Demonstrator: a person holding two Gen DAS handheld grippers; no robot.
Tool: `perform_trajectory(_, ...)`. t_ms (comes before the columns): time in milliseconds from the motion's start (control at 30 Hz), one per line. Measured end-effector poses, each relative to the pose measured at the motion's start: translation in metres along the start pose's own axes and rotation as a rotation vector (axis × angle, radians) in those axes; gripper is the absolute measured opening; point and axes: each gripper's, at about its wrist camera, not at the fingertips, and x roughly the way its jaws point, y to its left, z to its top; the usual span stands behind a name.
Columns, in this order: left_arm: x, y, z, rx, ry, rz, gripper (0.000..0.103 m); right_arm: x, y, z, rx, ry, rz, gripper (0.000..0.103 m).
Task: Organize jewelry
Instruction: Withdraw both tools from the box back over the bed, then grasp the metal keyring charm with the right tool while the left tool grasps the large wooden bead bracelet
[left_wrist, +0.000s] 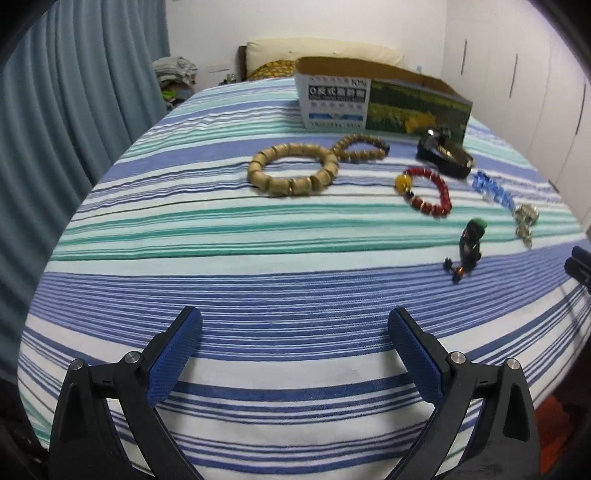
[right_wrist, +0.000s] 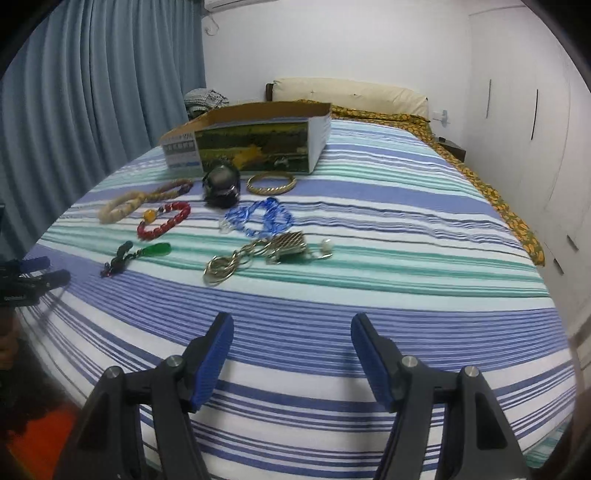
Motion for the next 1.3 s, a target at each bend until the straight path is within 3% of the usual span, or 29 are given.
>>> perform_trajectory(267,0.000,0.002,-0.009,-0.043,-0.036,0.003,0.103,0.012,0.006,-0.006,0.014,0.013,-0.015,0.068)
perform_trajectory(500,0.003,0.001,-0.006,-0.038,-0.024,-0.003,0.103,0.015,0.013,-0.007,-0.007,0.004,-0.025,0.077)
perform_trajectory(1000,-0.001,0.001,-0.013,-0.042,-0.067,0.005,0.103,0.014,0.014,-0.007,-0.001,0.017,-0.042,0.077)
perform_trajectory(1300,-0.001,0.000,-0.013,-0.048,-0.075,0.011,0.103,0.013,0.013,0.002,0.063,0.026,0.023,0.077)
